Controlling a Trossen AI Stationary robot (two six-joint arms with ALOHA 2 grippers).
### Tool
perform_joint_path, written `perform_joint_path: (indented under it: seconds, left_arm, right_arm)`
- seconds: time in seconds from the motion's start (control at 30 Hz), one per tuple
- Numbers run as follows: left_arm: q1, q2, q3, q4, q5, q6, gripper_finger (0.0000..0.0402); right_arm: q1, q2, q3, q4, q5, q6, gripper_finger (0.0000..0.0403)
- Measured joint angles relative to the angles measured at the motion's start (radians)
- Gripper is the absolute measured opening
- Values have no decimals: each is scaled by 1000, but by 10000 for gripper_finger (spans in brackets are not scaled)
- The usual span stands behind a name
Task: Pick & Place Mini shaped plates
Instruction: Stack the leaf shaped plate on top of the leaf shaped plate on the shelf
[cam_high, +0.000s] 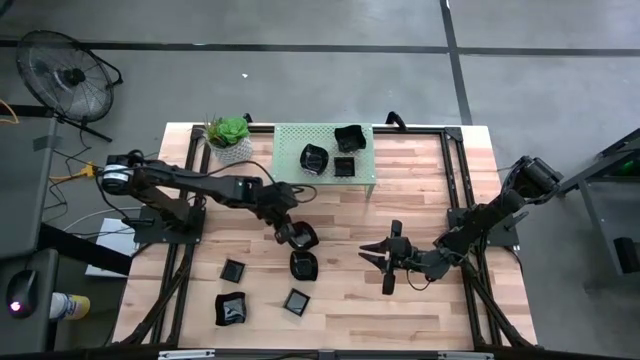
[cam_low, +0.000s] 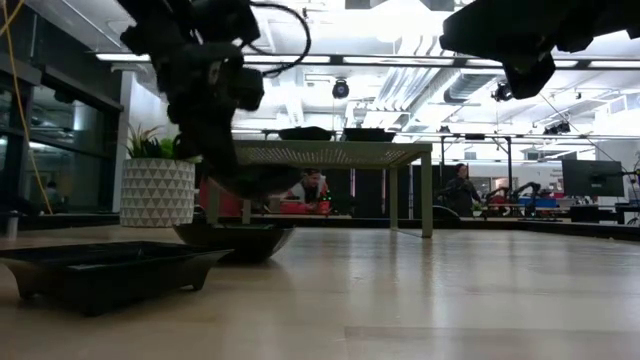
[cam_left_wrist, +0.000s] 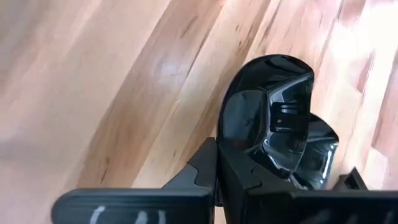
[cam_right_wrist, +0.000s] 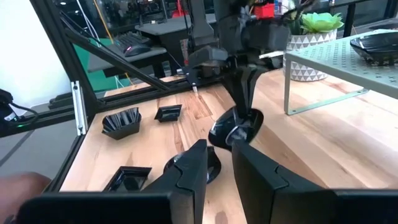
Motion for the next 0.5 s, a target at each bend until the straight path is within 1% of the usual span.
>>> perform_joint_path:
  seconds: [0.13,0.23,0.3,0.37,0.5]
  left_arm:
    - [1,-2,95,-107,-38,39,0]
    - [1,-2,187,-193,-40,93,0]
    - [1,-2,264,-283,-36,154,0]
    - [3,-2,351,-415,-42,236,0]
    - [33,-2,540,-610,-97,394,0]
  right_arm:
    - [0,0,0,-4,0,14,71]
    - [0,0,0,-11,0,20,71]
    - [0,0,0,-14,0,20,71]
    - [0,0,0,-14,0,20,71]
    - [0,0,0,-14,-5,19,71]
